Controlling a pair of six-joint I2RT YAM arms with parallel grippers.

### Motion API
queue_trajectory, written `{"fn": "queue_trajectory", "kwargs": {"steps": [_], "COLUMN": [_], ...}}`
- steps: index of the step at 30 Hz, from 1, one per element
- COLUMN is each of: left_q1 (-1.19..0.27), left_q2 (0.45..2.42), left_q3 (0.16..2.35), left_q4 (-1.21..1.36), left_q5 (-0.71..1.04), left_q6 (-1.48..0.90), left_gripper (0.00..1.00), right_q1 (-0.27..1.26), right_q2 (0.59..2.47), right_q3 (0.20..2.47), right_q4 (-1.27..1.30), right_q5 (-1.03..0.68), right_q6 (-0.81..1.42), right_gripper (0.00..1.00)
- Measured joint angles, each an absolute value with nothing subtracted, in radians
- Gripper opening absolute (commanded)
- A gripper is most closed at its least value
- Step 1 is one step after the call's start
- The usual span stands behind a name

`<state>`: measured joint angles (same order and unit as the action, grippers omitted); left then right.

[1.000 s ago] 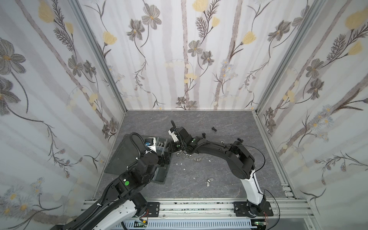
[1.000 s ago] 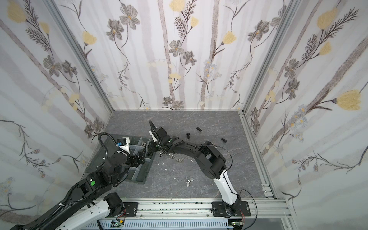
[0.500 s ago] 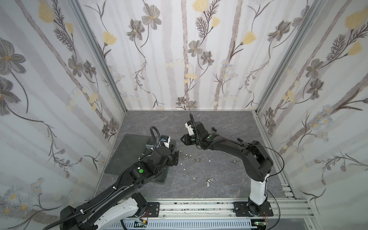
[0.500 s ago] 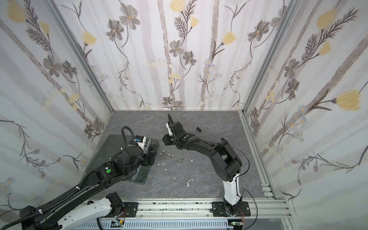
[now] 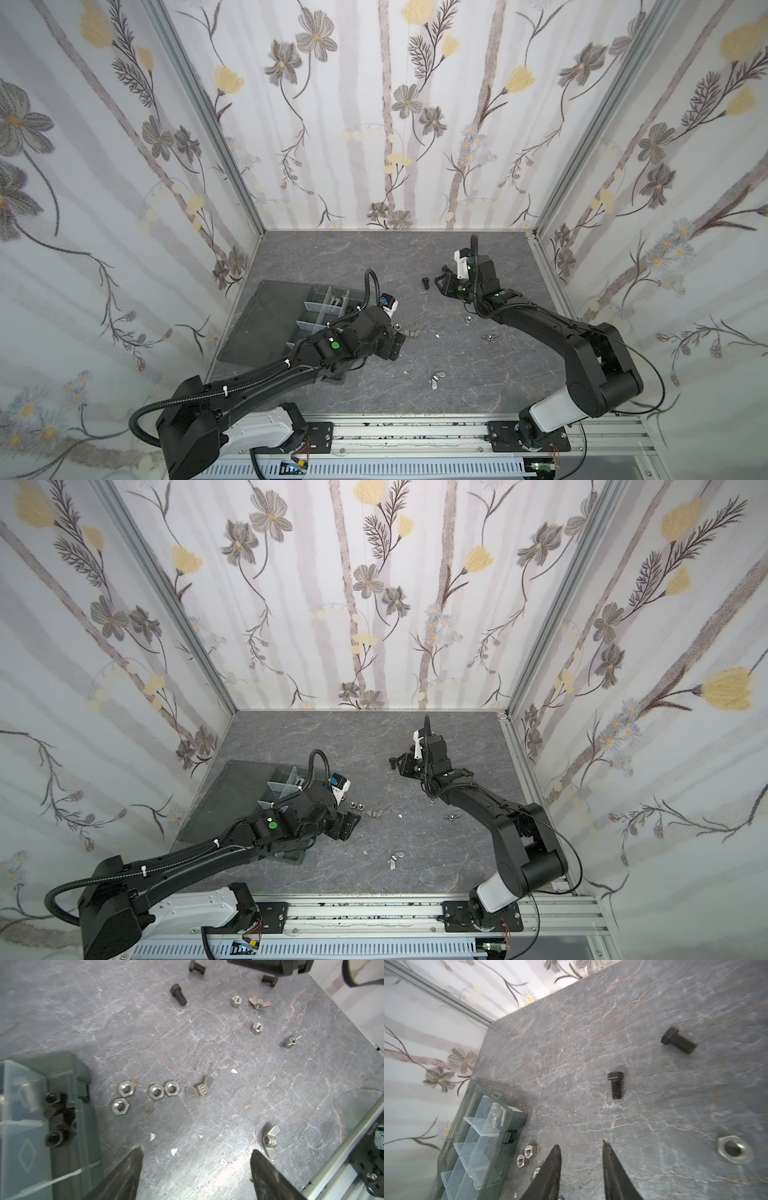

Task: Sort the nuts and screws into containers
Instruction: 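Withdraw the right gripper while the left gripper reaches toward a silver wing nut, then lower the left gripper onto the silver wing nut and close on it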

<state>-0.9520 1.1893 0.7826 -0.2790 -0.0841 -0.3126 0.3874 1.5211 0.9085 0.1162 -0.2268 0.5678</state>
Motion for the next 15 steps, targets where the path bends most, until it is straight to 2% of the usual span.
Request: {"fn": "queue_trajectory", "kwargs": {"steps": [4, 15], "left_q1": [-0.974, -1.102], "left_q2": [1.264, 1.504], "left_q3": [0.786, 0.877], "left_q4": [-0.234, -0.185], "left_q5": [-0.069, -0.032], "left_q6": [-0.305, -0.253], "left_gripper": [0.77, 0.77], "right_q1": [0.312, 0.167], "right_q2": [1.457, 1.34], "right_q3": [0.847, 0.702], "right_q4": [0.139, 0.171], "right_q5": [-0.242, -0.278], "right_q6": [0.569, 0.578], "right_gripper": [0.35, 0.39]}}
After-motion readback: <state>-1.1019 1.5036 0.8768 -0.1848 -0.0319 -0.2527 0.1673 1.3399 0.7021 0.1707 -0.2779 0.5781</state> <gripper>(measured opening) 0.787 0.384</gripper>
